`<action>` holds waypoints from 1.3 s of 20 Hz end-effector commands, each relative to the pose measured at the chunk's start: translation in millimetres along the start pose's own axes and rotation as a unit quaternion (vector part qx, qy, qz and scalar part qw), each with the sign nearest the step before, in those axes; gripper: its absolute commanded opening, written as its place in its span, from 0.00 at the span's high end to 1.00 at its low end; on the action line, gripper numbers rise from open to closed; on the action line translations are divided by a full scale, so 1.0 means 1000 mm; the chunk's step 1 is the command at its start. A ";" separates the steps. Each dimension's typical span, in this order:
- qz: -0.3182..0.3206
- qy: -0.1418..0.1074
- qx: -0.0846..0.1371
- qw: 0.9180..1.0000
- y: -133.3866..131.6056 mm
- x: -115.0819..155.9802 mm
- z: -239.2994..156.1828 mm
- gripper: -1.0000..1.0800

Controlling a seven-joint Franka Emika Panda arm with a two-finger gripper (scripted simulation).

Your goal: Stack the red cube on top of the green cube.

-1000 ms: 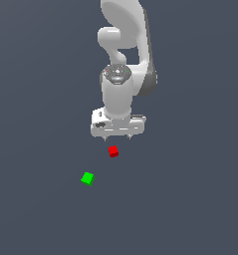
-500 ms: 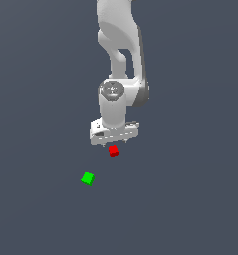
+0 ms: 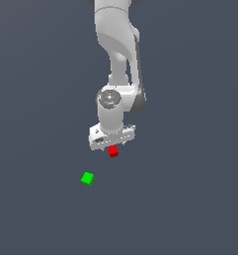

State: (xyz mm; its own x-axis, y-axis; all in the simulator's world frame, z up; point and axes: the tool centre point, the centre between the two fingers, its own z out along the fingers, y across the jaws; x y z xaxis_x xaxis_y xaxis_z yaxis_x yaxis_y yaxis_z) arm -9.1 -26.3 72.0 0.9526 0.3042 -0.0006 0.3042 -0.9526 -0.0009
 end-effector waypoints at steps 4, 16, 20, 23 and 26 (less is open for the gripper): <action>0.000 0.000 0.000 1.000 0.000 0.000 0.003 0.04; -0.004 0.000 0.000 1.000 0.001 0.000 0.050 0.04; -0.004 0.000 0.000 1.000 0.001 0.001 0.052 1.00; -0.004 0.000 0.000 1.000 0.001 0.001 0.052 1.00; -0.004 0.000 0.000 1.000 0.001 0.001 0.052 1.00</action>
State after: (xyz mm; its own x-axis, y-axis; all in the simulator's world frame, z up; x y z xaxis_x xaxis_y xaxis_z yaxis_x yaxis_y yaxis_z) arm -8.3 -27.4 20.2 0.9504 0.3109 -0.0002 0.3109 -0.9504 0.0000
